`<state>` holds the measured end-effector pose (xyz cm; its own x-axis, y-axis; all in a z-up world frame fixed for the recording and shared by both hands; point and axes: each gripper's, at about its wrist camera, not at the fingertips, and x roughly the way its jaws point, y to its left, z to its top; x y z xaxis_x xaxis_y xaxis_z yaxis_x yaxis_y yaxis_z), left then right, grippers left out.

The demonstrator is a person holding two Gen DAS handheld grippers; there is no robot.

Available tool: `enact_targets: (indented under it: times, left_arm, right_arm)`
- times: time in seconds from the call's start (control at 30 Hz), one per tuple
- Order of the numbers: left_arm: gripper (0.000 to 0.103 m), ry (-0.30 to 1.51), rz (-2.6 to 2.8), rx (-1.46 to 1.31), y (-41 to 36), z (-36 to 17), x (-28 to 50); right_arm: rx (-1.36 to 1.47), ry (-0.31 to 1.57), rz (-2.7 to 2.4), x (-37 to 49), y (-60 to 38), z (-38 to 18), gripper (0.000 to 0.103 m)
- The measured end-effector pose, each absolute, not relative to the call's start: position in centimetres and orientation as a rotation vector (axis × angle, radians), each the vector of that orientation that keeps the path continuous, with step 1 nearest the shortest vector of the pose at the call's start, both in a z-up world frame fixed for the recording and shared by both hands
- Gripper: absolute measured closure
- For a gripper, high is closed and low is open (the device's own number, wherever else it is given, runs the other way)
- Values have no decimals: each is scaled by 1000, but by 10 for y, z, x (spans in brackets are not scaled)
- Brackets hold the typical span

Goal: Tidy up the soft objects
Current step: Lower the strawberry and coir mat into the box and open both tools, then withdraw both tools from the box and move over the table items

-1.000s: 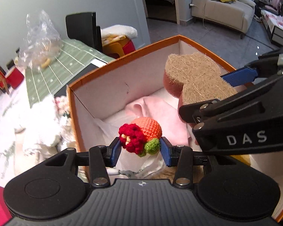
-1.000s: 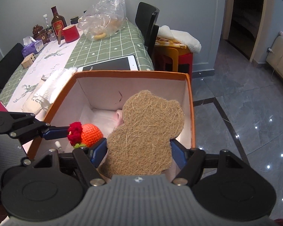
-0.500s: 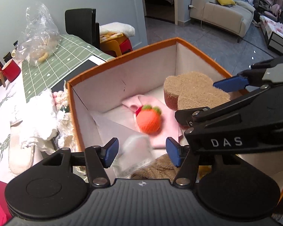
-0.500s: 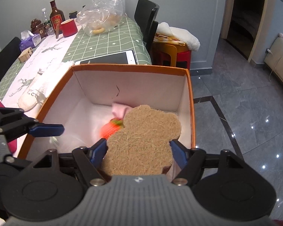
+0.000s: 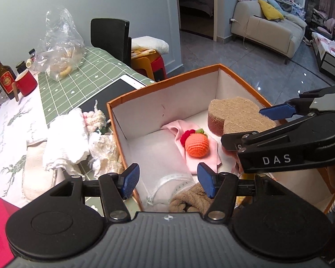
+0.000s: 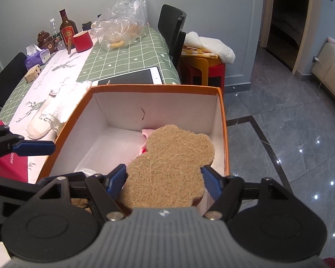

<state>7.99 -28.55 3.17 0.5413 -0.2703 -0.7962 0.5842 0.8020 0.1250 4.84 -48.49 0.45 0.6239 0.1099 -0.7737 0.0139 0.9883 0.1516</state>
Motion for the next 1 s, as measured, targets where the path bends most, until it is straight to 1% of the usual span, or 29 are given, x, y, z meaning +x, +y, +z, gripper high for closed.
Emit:
enact_targets:
  times: [0.47,0.5,0.63,0.83,1.0]
  left_arm:
    - [32,828,-476,391,-251,53,68]
    - [32,826,-472,390,-249,54,67]
    - [32,817,-461,390,-240,61,61]
    - [32,790,-447,412,-231,72,53]
    - [30,775,-420,404,-214,77,52]
  right_arm:
    - [218,847,48,32,-493,20,30]
    - [231,846,52,32,-494,20,29]
    - [254,833,45,30,-493,19,20]
    - [261,816,41,28,-489,24,20]
    - [237,808,57,26,-477,28,20]
